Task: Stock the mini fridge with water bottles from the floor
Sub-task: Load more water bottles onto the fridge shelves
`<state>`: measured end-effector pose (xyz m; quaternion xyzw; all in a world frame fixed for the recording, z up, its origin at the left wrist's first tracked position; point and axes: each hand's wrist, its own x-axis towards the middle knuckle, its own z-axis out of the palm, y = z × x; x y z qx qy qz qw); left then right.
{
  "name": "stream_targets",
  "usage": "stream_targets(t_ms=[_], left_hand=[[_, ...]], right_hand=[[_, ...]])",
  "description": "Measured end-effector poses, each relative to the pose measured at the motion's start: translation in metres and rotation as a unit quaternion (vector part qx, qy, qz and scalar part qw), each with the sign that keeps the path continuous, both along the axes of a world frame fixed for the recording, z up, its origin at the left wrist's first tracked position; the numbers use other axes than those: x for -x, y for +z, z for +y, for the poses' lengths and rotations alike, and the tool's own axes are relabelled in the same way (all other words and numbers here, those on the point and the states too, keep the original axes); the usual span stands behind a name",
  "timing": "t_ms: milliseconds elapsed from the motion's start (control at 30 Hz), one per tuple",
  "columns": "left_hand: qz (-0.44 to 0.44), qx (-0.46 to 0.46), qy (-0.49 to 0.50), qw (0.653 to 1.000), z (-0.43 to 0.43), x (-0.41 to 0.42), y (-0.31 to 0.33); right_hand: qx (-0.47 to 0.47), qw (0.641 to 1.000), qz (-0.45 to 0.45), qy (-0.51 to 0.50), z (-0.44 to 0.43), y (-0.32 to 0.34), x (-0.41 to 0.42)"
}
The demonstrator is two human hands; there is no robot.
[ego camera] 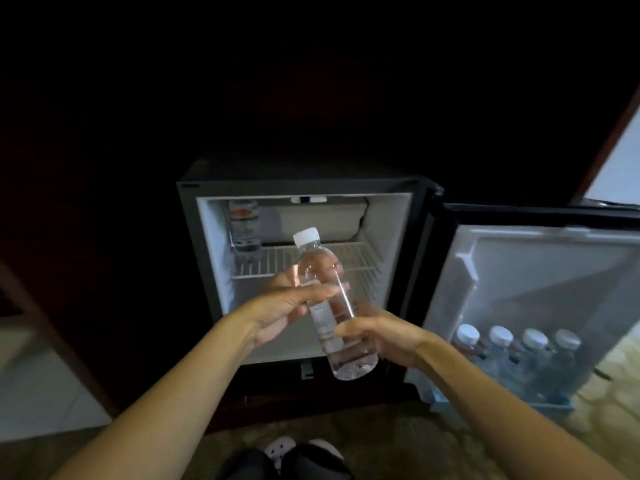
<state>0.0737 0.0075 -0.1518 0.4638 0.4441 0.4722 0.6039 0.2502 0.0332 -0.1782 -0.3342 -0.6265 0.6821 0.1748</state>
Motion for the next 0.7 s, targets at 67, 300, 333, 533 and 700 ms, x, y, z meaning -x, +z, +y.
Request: stream_targets(t_ms=[67, 300, 333, 533, 700], left_hand=[[0.003, 0.009, 0.031, 0.999, 0.015, 0.021, -0.004], [0.060, 0.055, 0.199, 0.977, 0.067, 0.072, -0.010], [0.083, 0.058, 0.227, 0.968, 0.076, 0.077, -0.012], [0.237, 0.074, 0.327, 0.912, 0.125, 0.097, -0.042], [0.316, 0.030, 0.372, 0.872, 0.138, 0.103, -0.053]], right_hand=[[-0.064, 0.997, -0.048, -0.018, 0.016, 0.001, 0.023], [-0.211, 0.964, -0.134, -0.089, 0.083, -0.002, 0.088], [-0.224, 0.959, -0.142, -0.105, 0.095, -0.005, 0.096], [-0.235, 0.939, -0.172, -0.184, 0.157, -0.026, 0.135], [-0.212, 0.942, -0.101, -0.240, 0.183, -0.033, 0.155]])
